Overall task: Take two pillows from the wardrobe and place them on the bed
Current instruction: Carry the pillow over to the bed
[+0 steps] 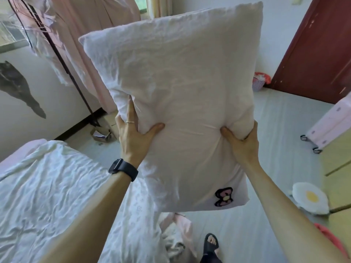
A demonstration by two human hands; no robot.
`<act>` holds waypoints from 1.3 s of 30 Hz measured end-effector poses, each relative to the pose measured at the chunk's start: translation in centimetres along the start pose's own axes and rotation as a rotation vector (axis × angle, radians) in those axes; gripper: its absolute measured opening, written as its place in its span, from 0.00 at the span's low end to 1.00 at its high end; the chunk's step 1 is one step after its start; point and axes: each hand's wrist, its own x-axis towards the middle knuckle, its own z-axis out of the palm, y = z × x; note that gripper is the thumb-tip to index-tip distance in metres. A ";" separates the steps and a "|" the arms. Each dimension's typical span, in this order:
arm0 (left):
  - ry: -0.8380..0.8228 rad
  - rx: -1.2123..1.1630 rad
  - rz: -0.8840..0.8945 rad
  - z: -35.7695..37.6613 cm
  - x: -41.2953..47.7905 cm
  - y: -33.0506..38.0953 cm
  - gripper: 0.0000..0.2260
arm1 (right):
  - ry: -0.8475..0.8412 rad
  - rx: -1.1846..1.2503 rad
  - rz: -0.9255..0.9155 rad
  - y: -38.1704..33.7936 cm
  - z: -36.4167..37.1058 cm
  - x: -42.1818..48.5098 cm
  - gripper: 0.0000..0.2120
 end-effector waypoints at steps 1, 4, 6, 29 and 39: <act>0.011 0.003 -0.009 1.2 1.0 -0.6 0.49 | -0.015 0.000 0.002 0.6 0.7 1.9 0.36; 0.035 0.025 -0.046 4.8 4.5 -2.8 0.49 | -0.085 0.003 0.013 2.5 3.1 8.3 0.34; 0.054 0.041 -0.074 7.5 7.2 -4.4 0.49 | -0.144 0.014 0.024 3.9 5.1 13.0 0.33; 0.542 0.240 -0.544 10.7 25.7 -18.1 0.51 | -0.829 -0.126 -0.032 3.5 35.9 39.0 0.28; 0.747 0.263 -0.548 -3.8 38.6 -30.7 0.51 | -1.042 -0.052 -0.113 -2.3 62.8 37.9 0.28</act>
